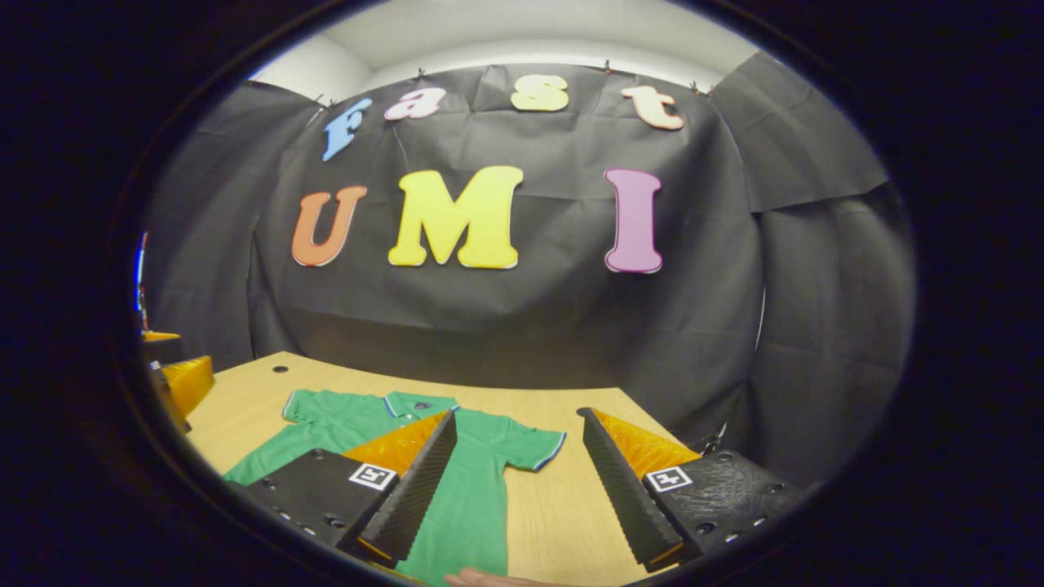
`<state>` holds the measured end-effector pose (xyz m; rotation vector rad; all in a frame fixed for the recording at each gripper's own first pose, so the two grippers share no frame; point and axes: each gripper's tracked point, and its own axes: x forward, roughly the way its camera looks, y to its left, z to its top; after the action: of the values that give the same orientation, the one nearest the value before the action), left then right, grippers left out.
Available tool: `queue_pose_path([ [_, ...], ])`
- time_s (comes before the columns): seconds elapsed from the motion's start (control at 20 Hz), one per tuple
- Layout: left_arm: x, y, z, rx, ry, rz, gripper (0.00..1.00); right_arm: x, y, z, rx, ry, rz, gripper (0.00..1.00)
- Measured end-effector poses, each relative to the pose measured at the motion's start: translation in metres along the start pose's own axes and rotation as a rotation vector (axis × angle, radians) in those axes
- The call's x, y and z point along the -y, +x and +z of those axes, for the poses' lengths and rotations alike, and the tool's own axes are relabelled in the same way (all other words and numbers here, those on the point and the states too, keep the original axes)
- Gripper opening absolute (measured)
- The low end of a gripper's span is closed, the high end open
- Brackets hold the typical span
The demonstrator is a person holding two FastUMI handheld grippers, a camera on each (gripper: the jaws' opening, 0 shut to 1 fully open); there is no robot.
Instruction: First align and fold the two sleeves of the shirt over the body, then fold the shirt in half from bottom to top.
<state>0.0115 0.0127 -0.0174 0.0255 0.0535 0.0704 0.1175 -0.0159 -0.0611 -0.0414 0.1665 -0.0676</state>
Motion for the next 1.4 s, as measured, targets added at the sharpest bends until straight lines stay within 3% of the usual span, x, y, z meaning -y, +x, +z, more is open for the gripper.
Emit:
queue_pose_path([
  [0.35,-0.021,0.010,-0.003,-0.006,-0.013,0.050,1.00,0.032,0.128,-0.080,-0.220,-0.071,-0.178,0.95],
  [0.55,-0.031,0.020,-0.015,-0.044,-0.034,0.070,1.00,0.047,0.171,-0.118,-0.293,-0.100,-0.227,0.95],
  [0.95,-0.038,0.031,-0.028,-0.087,-0.050,0.082,1.00,0.033,0.205,-0.159,-0.438,0.029,-0.184,0.93],
  [1.1,-0.038,0.031,-0.029,-0.087,-0.052,0.081,1.00,0.034,0.205,-0.169,-0.478,0.167,-0.187,0.91],
  [1.2,-0.038,0.032,-0.030,-0.089,-0.055,0.081,1.00,0.049,0.211,-0.171,-0.475,0.204,-0.232,0.85],
  [1.25,-0.036,0.032,-0.031,-0.093,-0.058,0.077,1.00,0.049,0.213,-0.172,-0.483,0.204,-0.226,0.70],
  [1.35,-0.034,0.033,-0.033,-0.099,-0.063,0.071,1.00,0.040,0.216,-0.172,-0.487,0.188,-0.187,0.60],
  [1.4,-0.035,0.033,-0.034,-0.101,-0.065,0.070,1.00,0.034,0.217,-0.170,-0.494,0.178,-0.172,0.50],
])
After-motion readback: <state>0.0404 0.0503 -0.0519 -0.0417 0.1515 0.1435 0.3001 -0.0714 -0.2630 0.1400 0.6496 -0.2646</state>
